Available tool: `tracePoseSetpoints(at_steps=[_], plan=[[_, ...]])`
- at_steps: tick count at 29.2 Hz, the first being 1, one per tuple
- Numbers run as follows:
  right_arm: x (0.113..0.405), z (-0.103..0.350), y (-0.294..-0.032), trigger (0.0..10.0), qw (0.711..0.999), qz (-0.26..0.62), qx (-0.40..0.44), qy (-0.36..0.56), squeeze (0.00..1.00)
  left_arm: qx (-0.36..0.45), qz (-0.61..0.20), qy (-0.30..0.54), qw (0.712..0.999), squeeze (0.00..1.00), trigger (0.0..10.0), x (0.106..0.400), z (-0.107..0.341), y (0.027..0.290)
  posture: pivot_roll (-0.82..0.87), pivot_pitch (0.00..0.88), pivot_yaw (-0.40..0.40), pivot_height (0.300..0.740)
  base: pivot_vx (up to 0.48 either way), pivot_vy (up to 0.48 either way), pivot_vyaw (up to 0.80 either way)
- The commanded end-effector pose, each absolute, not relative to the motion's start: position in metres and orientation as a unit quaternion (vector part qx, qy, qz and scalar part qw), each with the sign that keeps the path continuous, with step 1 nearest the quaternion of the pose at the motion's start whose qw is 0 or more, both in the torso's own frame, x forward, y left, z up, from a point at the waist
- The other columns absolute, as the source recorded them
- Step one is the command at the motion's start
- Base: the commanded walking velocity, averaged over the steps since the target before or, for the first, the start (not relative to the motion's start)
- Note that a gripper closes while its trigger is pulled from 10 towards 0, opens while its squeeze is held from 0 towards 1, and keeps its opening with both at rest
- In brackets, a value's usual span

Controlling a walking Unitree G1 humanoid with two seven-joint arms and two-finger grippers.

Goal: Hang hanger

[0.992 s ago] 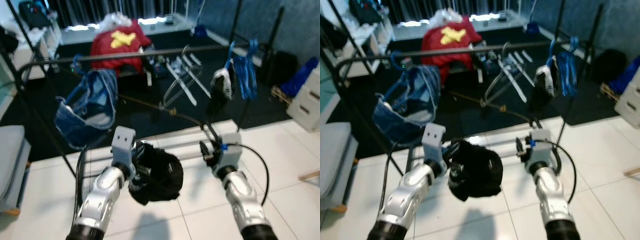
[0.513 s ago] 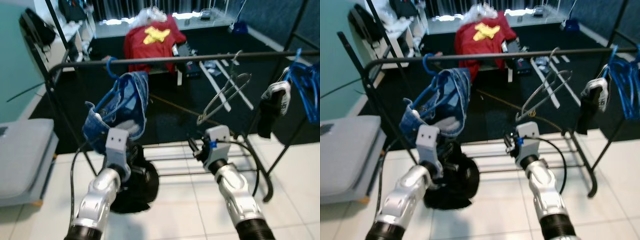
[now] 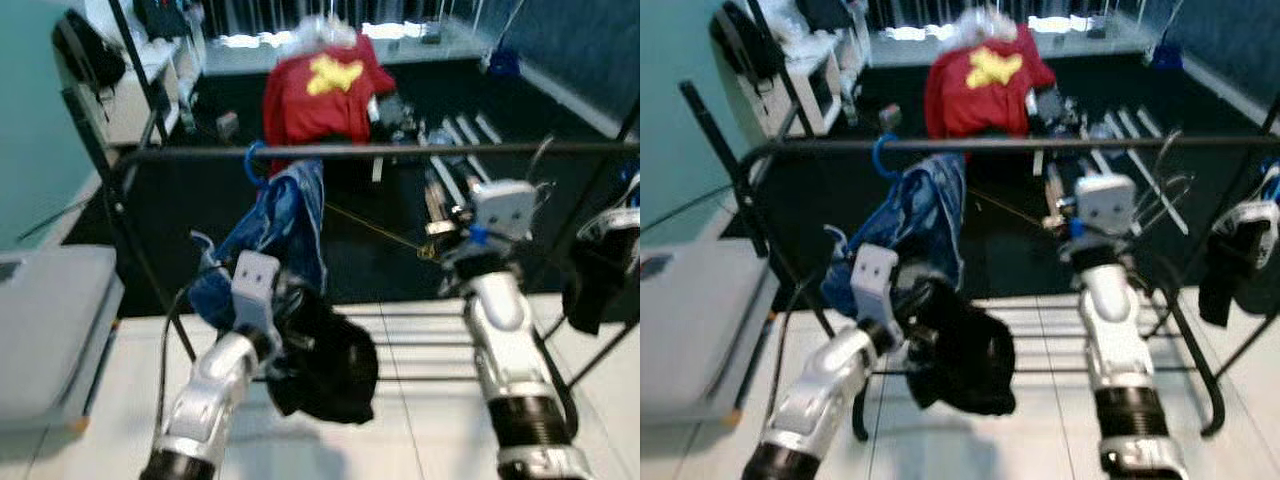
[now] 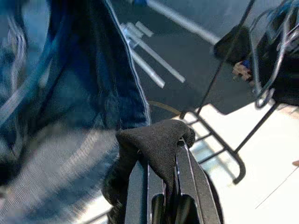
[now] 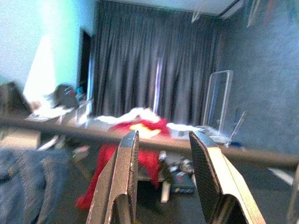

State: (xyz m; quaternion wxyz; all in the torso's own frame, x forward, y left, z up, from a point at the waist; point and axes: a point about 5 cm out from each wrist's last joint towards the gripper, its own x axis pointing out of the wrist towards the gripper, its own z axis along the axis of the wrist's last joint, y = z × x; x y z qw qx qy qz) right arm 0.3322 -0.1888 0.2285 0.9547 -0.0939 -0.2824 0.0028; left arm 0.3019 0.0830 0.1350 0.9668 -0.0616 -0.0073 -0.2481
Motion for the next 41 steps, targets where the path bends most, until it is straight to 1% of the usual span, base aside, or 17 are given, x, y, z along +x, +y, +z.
tracePoseSetpoints(at_steps=[1, 5, 11, 27, 32, 37, 41], plan=[[0.332, 0.221, -0.186, 10.0, 0.959, -0.003, -0.089, -0.268, 0.0, -0.071, -0.252, -0.028, 0.965, 0.0, 10.0, 0.3, 0.142, 0.085, 0.03, 0.051, 0.038, 0.74, 0.0, 0.0, 0.0], [0.33, 0.212, -0.186, 10.0, 0.963, -0.007, -0.08, -0.258, 0.0, -0.085, -0.25, -0.027, 0.964, 0.0, 10.0, 0.298, 0.143, 0.087, 0.03, 0.045, 0.046, 0.74, 0.0, 0.0, 0.0], [0.328, 0.207, -0.184, 10.0, 0.965, -0.007, -0.075, -0.252, 0.0, -0.075, -0.236, -0.029, 0.968, 0.0, 10.0, 0.298, 0.143, 0.091, 0.02, 0.041, 0.05, 0.74, 0.0, 0.0, 0.0], [0.328, 0.201, -0.184, 10.0, 0.969, -0.008, -0.066, -0.236, 0.0, -0.074, -0.226, -0.024, 0.971, 0.0, 10.0, 0.299, 0.143, 0.091, 0.03, 0.045, 0.051, 0.74, 0.0, -0.415, 0.0], [0.328, 0.201, -0.184, 10.0, 0.97, -0.008, -0.066, -0.235, 0.0, -0.086, -0.211, -0.001, 0.974, 0.0, 10.0, 0.301, 0.139, 0.095, 0.03, 0.049, 0.054, 0.74, 0.0, 0.0, 0.0], [0.326, 0.201, -0.185, 10.0, 0.97, -0.009, -0.066, -0.235, 0.0, -0.094, -0.204, 0.008, 0.974, 0.0, 10.0, 0.303, 0.137, 0.098, 0.03, 0.051, 0.055, 0.74, 0.0, 0.48, 0.0], [0.326, 0.201, -0.187, 10.0, 0.97, -0.012, -0.067, -0.234, 0.0, -0.086, -0.199, 0.011, 0.976, 0.0, 10.0, 0.304, 0.137, 0.099, 0.03, 0.054, 0.057, 0.74, 0.0, 0.0, 0.0]])
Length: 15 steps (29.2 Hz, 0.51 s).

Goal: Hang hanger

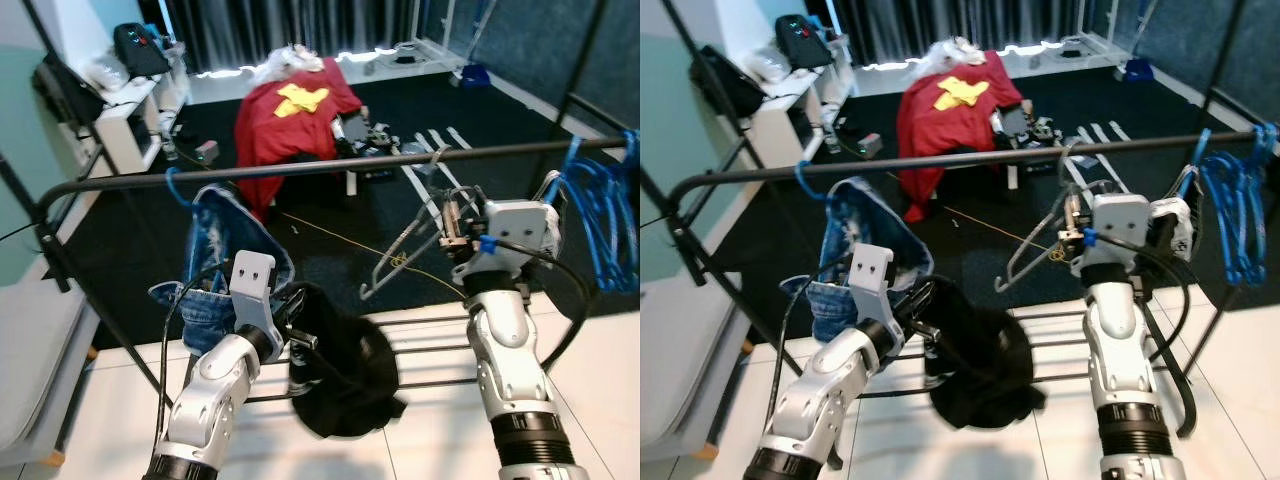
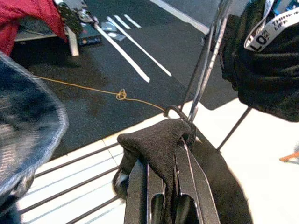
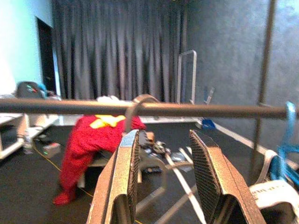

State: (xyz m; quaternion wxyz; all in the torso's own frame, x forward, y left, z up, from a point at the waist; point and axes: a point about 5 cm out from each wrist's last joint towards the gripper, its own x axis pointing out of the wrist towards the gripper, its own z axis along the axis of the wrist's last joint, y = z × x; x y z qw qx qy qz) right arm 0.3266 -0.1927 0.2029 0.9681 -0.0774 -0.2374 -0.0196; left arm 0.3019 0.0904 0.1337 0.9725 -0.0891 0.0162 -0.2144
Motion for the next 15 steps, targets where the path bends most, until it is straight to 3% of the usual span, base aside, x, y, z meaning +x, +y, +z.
tracePoseSetpoints(at_steps=[1, 13, 14, 15], plan=[[0.326, 0.201, -0.187, 10.0, 0.97, -0.012, -0.067, -0.234, 0.0, -0.086, -0.199, 0.011, 0.976, 0.0, 10.0, 0.304, 0.137, 0.099, 0.03, 0.054, 0.057, 0.74, 0.0, 0.0, 0.0], [0.342, 0.195, -0.203, 10.0, 0.984, -0.035, -0.048, -0.168, 0.0, -0.09, -0.23, -0.017, 0.969, 0.0, 10.0, 0.303, 0.146, 0.09, 0.02, 0.063, 0.066, 0.74, 0.0, 0.0, 0.0], [0.346, 0.193, -0.207, 10.0, 0.986, -0.042, -0.046, -0.153, 1.0, -0.093, -0.233, -0.02, 0.968, 0.0, 10.0, 0.303, 0.147, 0.089, 0.02, 0.068, 0.066, 0.74, 0.0, 0.0, 0.0], [0.346, 0.193, -0.207, 10.0, 0.986, -0.042, -0.046, -0.153, 1.0, -0.093, -0.233, -0.02, 0.968, 0.0, 10.0, 0.303, 0.147, 0.089, 0.02, 0.068, 0.066, 0.74, 0.0, 0.0, 0.0]])
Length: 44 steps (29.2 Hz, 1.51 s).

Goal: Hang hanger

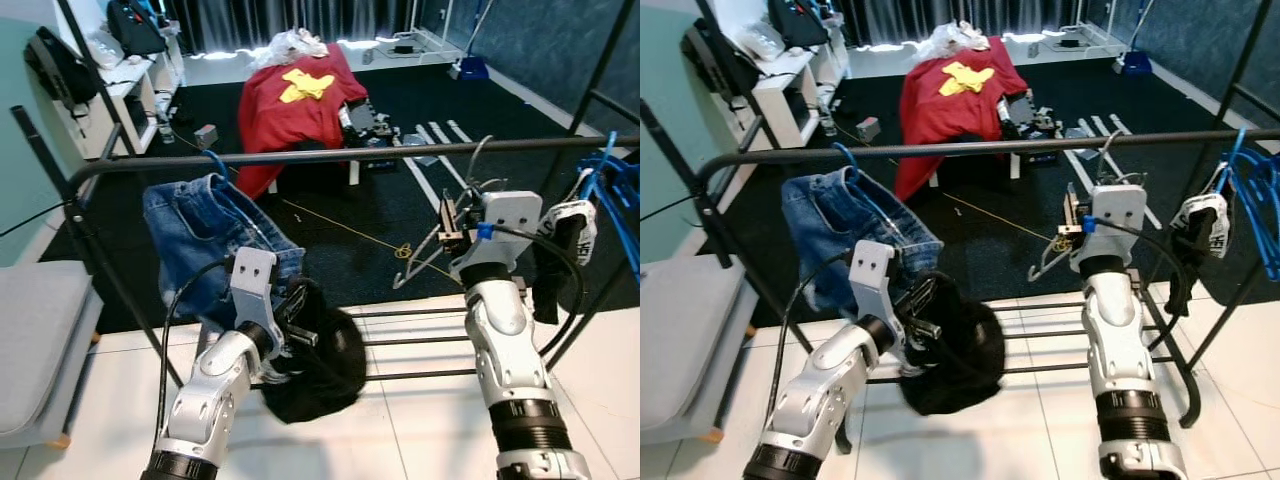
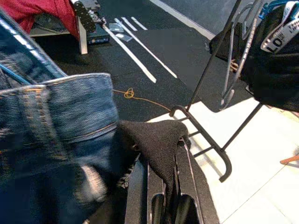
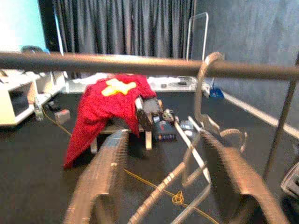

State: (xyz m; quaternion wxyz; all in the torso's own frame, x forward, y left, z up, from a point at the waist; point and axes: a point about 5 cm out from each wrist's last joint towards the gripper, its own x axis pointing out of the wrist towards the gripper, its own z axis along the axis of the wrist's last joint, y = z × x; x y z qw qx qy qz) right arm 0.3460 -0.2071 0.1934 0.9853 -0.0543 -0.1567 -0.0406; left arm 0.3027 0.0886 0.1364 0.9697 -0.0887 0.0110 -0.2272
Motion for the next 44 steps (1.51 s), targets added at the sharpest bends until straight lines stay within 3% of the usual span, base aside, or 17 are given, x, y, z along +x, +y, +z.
tracePoseSetpoints(at_steps=[1, 13, 14, 30, 44], plan=[[0.35, 0.191, -0.212, 10.0, 0.988, -0.051, -0.045, -0.141, 1.0, -0.094, -0.234, -0.022, 0.967, 0.0, 10.0, 0.303, 0.148, 0.089, 0.02, 0.068, 0.066, 0.74, 0.0, 0.0, 0.0], [0.375, 0.183, -0.227, 10.0, 0.994, -0.081, -0.018, -0.072, 1.0, -0.086, -0.235, -0.029, 0.968, 0.0, 10.0, 0.304, 0.152, 0.097, 0.05, 0.104, 0.072, 0.74, 0.0, 0.0, 0.0], [0.381, 0.188, -0.23, 10.0, 0.995, -0.081, -0.018, -0.063, 0.0, -0.082, -0.233, -0.032, 0.968, 0.0, 10.0, 0.304, 0.154, 0.101, 0.05, 0.115, 0.071, 0.74, 0.0, 0.0, 0.0], [0.402, 0.218, -0.248, 10.0, 0.995, -0.092, -0.019, -0.021, 0.0, -0.06, -0.227, -0.036, 0.971, 0.0, 10.0, 0.299, 0.16, 0.124, 0.1, 0.199, 0.061, 0.74, 0.0, 0.0, 0.0], [0.41, 0.232, -0.24, 10.0, 0.997, -0.056, -0.055, -0.006, 0.0, -0.056, -0.202, -0.04, 0.977, 0.0, 10.0, 0.288, 0.162, 0.142, 0.12, 0.235, 0.026, 0.74, 0.0, 0.0, 0.0]])
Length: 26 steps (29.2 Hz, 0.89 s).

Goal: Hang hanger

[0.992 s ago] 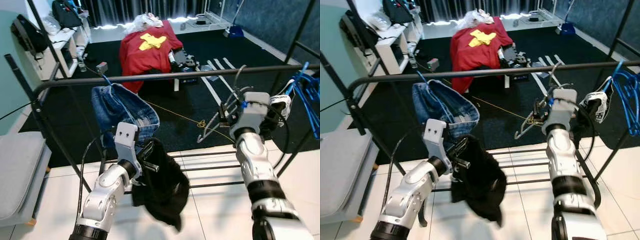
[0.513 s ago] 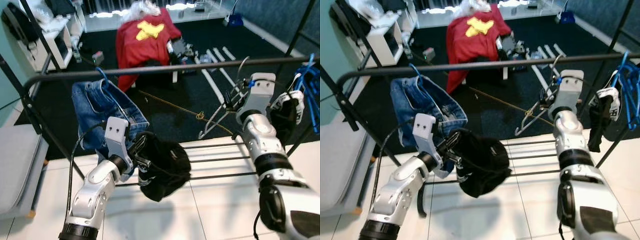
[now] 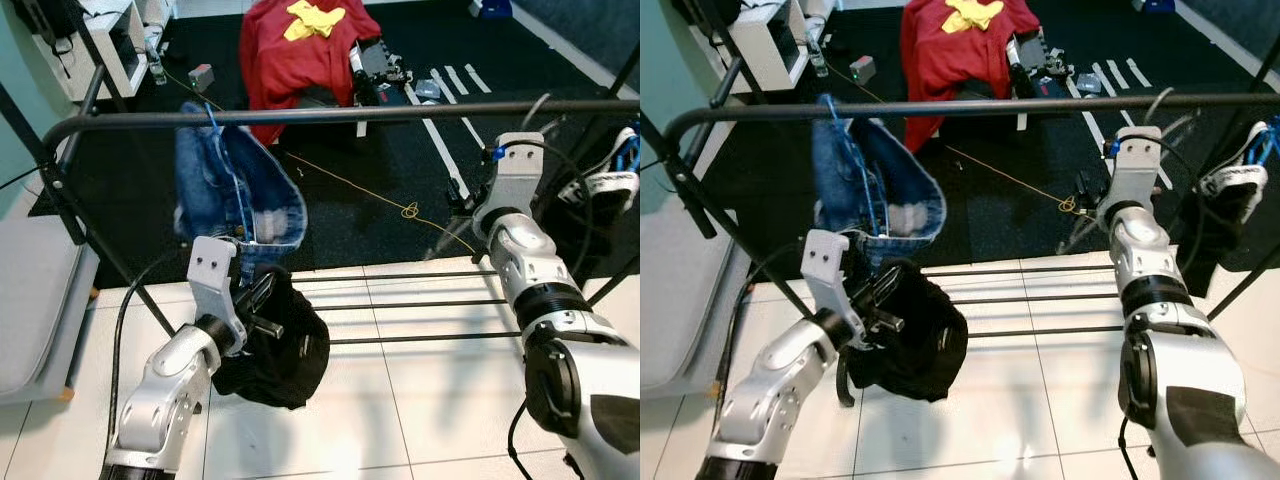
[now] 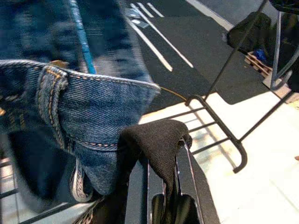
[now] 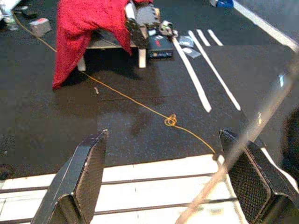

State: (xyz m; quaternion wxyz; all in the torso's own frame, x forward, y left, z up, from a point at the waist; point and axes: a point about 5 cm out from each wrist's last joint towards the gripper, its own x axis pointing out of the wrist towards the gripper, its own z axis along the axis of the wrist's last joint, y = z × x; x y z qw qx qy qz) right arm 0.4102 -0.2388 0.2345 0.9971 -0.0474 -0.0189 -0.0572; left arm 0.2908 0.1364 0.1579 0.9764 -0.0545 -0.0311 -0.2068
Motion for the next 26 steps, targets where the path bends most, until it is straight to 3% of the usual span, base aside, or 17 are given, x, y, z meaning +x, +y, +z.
tracePoseSetpoints(at_steps=[1, 14, 15, 16, 17, 18, 26], plan=[[0.41, 0.232, -0.24, 10.0, 0.997, -0.056, -0.055, -0.006, 0.0, -0.056, -0.202, -0.04, 0.977, 0.0, 10.0, 0.288, 0.162, 0.142, 0.12, 0.235, 0.026, 0.74, 0.0, 0.0, 0.0], [0.41, 0.235, -0.245, 10.0, 0.996, -0.061, -0.066, -0.005, 0.0, -0.064, -0.225, -0.054, 0.971, 0.0, 10.0, 0.282, 0.168, 0.136, 0.12, 0.223, 0.034, 0.74, 0.0, 0.0, 0.0], [0.41, 0.236, -0.246, 4.4, 0.996, -0.062, -0.063, -0.006, 0.0, -0.065, -0.227, -0.057, 0.97, 0.0, 10.0, 0.282, 0.169, 0.136, 0.12, 0.213, 0.036, 0.74, 0.0, 0.0, 0.0], [0.41, 0.237, -0.247, 1.7, 0.996, -0.062, -0.062, -0.008, 0.0, -0.066, -0.228, -0.06, 0.97, 0.0, 10.0, 0.283, 0.17, 0.135, 0.11, 0.207, 0.036, 0.74, 0.0, 0.0, 0.0], [0.41, 0.237, -0.247, 1.7, 0.996, -0.062, -0.062, -0.008, 0.0, -0.066, -0.228, -0.06, 0.97, 0.0, 10.0, 0.283, 0.17, 0.135, 0.11, 0.207, 0.036, 0.74, 0.0, 0.0, 0.0], [0.41, 0.238, -0.248, 0.0, 0.996, -0.063, -0.06, -0.009, 0.0, -0.067, -0.23, -0.063, 0.969, 0.0, 10.0, 0.283, 0.172, 0.134, 0.11, 0.201, 0.035, 0.74, 0.0, 0.0, 0.0], [0.41, 0.239, -0.247, 0.0, 0.996, -0.062, -0.058, -0.013, 0.0, -0.068, -0.235, -0.069, 0.967, 0.0, 10.0, 0.286, 0.175, 0.132, 0.11, 0.183, 0.038, 0.74, 0.0, 0.0, 0.0]])
